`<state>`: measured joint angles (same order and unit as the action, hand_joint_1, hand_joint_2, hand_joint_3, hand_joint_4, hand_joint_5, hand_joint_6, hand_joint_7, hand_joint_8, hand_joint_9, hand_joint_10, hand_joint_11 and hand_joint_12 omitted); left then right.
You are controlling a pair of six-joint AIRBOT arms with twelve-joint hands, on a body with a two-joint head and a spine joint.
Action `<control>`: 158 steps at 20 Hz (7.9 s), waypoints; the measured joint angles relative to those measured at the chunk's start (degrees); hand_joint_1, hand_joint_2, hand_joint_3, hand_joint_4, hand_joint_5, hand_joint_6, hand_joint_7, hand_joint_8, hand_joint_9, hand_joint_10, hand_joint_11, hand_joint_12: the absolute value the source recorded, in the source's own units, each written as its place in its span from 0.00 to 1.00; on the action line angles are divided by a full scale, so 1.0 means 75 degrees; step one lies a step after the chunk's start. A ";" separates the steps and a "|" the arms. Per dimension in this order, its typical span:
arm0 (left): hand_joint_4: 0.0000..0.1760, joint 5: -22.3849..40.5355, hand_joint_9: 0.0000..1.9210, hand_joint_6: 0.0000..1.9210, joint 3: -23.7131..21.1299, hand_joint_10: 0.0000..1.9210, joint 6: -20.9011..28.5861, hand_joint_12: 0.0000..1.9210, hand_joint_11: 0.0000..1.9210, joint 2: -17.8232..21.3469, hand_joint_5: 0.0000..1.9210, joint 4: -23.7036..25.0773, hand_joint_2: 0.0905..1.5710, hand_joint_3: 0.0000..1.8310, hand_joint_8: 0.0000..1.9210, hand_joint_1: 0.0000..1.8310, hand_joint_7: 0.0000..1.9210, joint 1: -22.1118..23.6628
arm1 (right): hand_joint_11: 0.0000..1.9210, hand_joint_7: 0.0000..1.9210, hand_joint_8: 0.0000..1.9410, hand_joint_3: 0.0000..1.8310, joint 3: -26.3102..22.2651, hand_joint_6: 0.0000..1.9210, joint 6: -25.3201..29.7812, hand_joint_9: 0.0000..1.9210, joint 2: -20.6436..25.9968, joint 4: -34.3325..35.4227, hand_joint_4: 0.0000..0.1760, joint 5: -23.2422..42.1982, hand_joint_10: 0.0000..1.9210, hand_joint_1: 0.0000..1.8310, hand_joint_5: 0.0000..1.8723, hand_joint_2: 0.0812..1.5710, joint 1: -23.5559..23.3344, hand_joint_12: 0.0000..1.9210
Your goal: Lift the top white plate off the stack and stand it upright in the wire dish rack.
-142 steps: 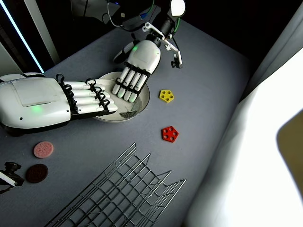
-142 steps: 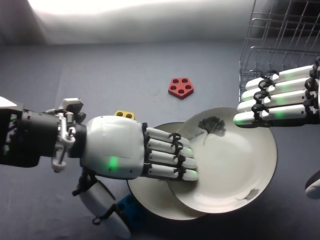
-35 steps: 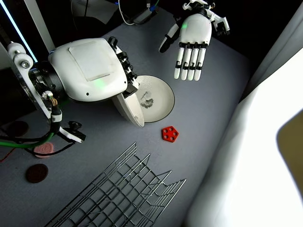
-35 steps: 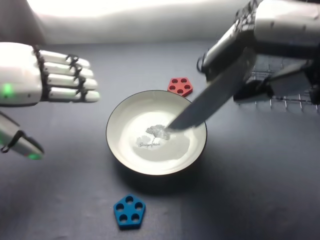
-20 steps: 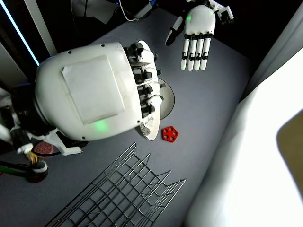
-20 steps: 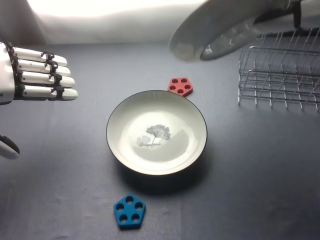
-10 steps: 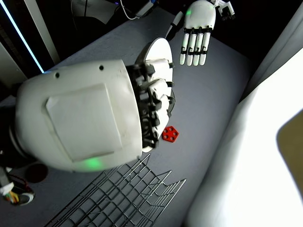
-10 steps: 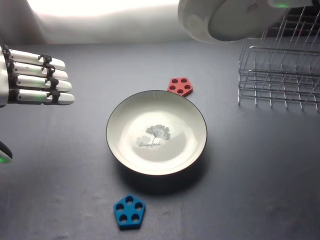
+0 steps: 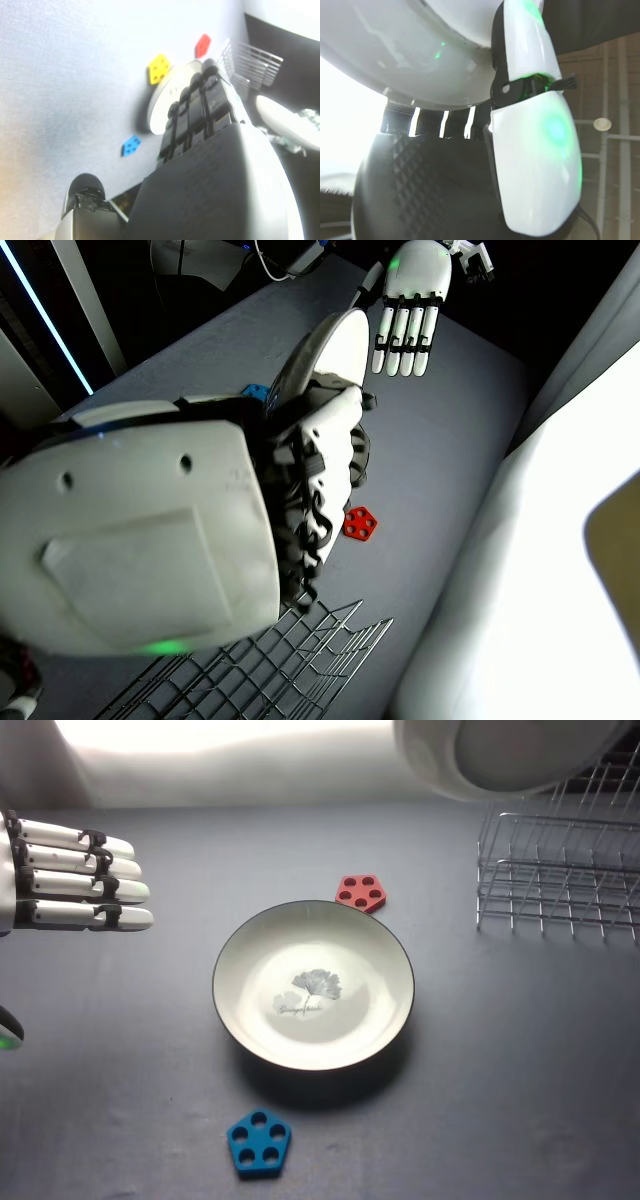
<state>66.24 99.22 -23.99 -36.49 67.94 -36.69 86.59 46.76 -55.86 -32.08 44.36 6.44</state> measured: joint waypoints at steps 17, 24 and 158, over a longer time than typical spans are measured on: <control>0.00 0.0318 0.04 0.00 -0.0082 0.00 -0.0175 0.00 0.05 0.0087 0.03 0.0108 0.59 0.00 0.00 0.04 0.04 -0.0052 | 0.46 0.50 0.41 0.00 0.0600 0.61 0.0119 0.50 0.0044 -0.0052 0.00 0.0192 0.50 0.81 0.45 0.69 0.0423 0.78; 0.00 0.0306 0.03 0.00 -0.0079 0.00 -0.0370 0.00 0.04 0.0105 0.02 -0.0143 0.59 0.00 0.00 0.03 0.03 -0.0052 | 0.48 0.50 0.40 0.00 0.0664 0.61 0.0131 0.50 0.0169 0.0017 0.00 0.0283 0.51 0.81 0.44 0.69 0.0702 0.77; 0.00 0.0772 0.04 0.00 -0.0659 0.00 -0.0560 0.01 0.05 0.0140 0.03 -0.0979 0.59 0.00 0.00 0.01 0.03 -0.0052 | 0.30 0.26 0.00 0.00 0.3223 0.00 -0.1157 0.27 -0.0985 0.1824 0.33 0.1929 0.00 0.48 0.27 0.56 0.3171 0.00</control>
<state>72.03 94.28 -28.18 -35.44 60.60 -37.08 110.76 38.09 -63.24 -18.39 58.83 30.22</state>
